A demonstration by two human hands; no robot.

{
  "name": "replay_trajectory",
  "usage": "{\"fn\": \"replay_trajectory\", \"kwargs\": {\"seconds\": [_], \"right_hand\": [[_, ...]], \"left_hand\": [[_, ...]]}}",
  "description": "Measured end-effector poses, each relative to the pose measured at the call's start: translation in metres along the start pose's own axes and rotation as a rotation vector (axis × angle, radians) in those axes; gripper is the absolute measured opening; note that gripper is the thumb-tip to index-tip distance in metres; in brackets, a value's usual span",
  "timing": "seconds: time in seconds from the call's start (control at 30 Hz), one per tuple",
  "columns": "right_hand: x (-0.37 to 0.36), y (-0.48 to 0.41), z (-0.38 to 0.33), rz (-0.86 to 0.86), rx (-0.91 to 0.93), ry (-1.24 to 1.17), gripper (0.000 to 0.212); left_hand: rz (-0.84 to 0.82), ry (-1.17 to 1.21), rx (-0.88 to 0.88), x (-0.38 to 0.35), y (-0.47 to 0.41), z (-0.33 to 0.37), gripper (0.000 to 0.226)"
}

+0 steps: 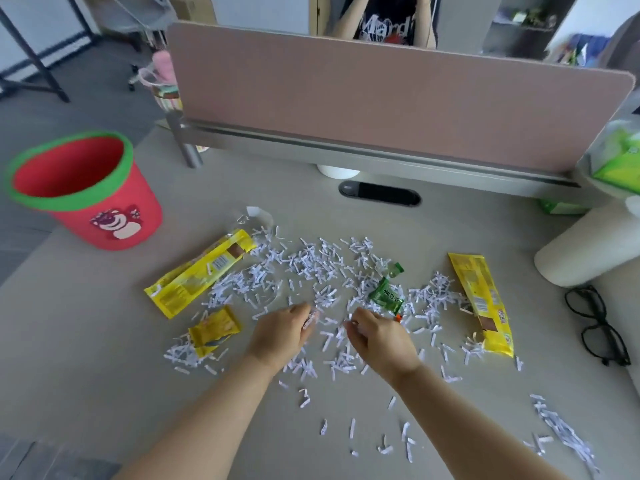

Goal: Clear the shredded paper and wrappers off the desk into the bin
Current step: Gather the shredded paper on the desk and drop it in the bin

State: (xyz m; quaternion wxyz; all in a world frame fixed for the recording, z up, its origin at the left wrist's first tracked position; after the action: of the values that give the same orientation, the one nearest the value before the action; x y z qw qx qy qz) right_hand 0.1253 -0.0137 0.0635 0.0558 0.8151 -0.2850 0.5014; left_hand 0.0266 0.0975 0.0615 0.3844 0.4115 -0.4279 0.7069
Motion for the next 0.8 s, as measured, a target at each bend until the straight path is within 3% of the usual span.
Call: {"fn": "replay_trajectory", "kwargs": {"seconds": [0.43,0.6,0.8], "right_hand": [[-0.021,-0.174,-0.230,0.189,0.253,-0.235,0.035],[-0.042,-0.243,-0.306,0.269,0.243,-0.287,0.029],[-0.064,-0.299,-0.341,0.274,0.174,-0.414,0.020]], "left_hand": [[0.425,-0.080,0.134,0.204,0.006,-0.200,0.032],[0.528,-0.069,0.154,0.267,-0.005,-0.281,0.034],[0.566,0.034,0.168,0.296,-0.031,-0.338,0.030]]}}
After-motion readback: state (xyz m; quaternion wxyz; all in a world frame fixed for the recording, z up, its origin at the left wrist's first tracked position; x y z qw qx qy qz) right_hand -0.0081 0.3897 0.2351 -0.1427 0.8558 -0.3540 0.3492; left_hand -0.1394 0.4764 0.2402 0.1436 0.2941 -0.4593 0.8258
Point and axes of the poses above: each hand's wrist, its own y-axis away from the middle knuckle, its own x-axis out of the back of the hand, z = x × y, the point moved 7 cm from there along -y, towards the middle knuckle, and after that the axes turned 3 degrees about -x, right-handed, at the moved point
